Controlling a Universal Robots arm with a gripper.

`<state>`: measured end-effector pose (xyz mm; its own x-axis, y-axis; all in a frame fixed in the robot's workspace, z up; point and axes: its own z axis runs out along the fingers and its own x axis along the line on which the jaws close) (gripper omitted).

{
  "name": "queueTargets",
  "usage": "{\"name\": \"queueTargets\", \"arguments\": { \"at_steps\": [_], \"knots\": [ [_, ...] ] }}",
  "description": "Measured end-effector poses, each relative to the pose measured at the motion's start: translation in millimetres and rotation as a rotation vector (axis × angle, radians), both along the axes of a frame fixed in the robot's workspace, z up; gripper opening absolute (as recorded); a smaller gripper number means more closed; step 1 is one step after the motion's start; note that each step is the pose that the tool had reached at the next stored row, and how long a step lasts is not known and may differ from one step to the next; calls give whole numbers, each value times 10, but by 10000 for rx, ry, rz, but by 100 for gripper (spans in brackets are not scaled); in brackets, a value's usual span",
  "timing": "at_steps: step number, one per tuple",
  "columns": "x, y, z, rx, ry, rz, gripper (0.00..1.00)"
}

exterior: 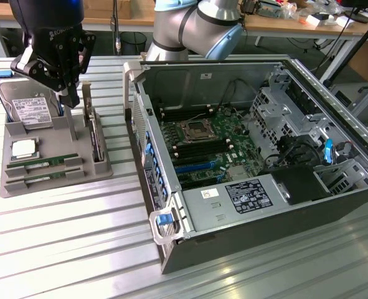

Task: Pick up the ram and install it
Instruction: 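Pick up the ram and move it above insertion slot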

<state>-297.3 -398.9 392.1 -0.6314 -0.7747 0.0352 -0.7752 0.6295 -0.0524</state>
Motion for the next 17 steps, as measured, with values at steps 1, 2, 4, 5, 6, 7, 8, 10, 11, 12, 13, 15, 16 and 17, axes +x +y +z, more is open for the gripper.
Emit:
{"name": "queueTargets", "arguments": {
  "at_steps": [1, 2, 4, 5, 6, 7, 8, 10, 11, 12, 13, 15, 16, 17],
  "knots": [
    [0, 0, 0, -5, 0, 63, 11],
    [0, 0, 0, -11, 0, 147, 11],
    [0, 0, -1, -18, -1, 264, 11],
    [0, 0, -2, -22, -1, 320, 11],
    [0, 0, -2, -31, -1, 443, 11],
    [0, 0, -2, -38, 0, 546, 11],
    [0, 0, -3, -44, 0, 654, 11],
    [0, 0, -4, -65, 0, 952, 11],
    [0, 0, -5, -76, 0, 1083, 11],
    [0, 0, -6, -89, 0, 1253, 11],
    [0, 0, -6, -96, 0, 1352, 11],
    [0, 0, -7, -118, 1, 1624, 11],
    [0, 0, -8, -128, -1, 1785, 11],
    [0, 0, -8, -133, -1, 1865, 11]
  ]
}}
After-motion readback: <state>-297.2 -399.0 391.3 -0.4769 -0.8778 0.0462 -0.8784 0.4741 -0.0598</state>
